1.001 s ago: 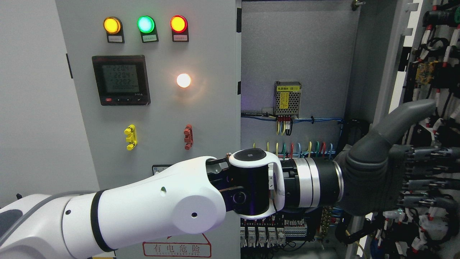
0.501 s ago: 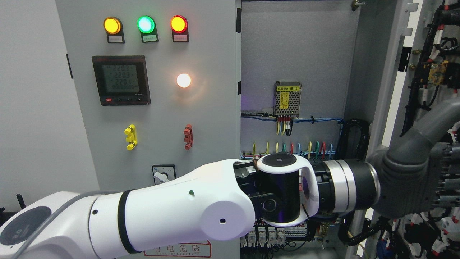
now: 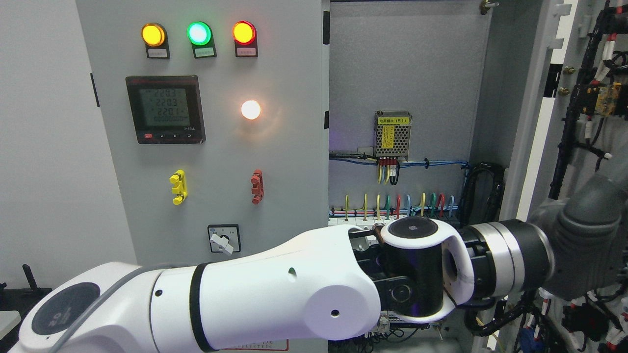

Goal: Open door with both hands
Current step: 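Push the door panel outward with the left hand, swinging it open, then release the door and withdraw the left hand from the cabinet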

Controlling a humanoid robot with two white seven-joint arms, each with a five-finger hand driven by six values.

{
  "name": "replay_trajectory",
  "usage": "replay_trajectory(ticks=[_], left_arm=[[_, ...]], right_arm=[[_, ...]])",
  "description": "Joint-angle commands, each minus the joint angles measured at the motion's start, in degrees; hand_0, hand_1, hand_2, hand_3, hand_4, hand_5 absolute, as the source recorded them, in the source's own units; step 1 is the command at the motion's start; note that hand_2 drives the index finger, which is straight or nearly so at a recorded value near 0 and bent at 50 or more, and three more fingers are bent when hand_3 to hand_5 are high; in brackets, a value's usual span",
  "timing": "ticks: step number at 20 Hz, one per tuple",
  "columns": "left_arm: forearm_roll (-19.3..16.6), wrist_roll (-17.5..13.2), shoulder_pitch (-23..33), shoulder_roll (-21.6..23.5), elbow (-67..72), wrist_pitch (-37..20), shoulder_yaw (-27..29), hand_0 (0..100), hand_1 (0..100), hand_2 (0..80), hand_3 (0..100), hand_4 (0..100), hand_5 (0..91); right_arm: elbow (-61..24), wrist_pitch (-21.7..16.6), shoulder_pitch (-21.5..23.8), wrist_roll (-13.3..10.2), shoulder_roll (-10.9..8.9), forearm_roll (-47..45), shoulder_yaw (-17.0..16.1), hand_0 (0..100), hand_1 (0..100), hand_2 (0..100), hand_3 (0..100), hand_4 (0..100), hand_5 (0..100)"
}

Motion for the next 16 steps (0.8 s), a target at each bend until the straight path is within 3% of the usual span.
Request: replay_trajectory(ticks=[1, 9, 13, 16], left_arm=[[-0.15, 1.45, -0.03, -2.90, 0.86, -0.72, -0.48, 0, 0, 0.0, 0, 3, 0.0], [-0.24, 1.19, -0.03, -1.41, 0.42, -0.45, -0.39, 0, 0, 0.0, 0, 3, 0.0], [-0.15, 0.92, 0.06, 2.27, -1.33, -0.28, 0.14, 0, 0, 0.0, 0, 3, 0.0], [-0.07, 0.48, 0.15, 7.98, -4.14, -0.28, 0.22, 0, 0, 0.0, 0, 3, 0.0]], right_arm=[[0.02, -0.07, 0.04, -0.02, 0.00, -1.41, 0.00, 0, 0, 0, 0, 0, 0], [0.02, 0.02, -0.05, -0.02, 0.00, -1.41, 0.00, 0, 0, 0, 0, 0, 0], [-0.06, 0.02, -0.05, -0.02, 0.00, -1.41, 0.00, 0, 0, 0, 0, 0, 0], [0.02, 0.02, 0.04, -0.02, 0.09, -1.41, 0.00, 0, 0, 0, 0, 0, 0]])
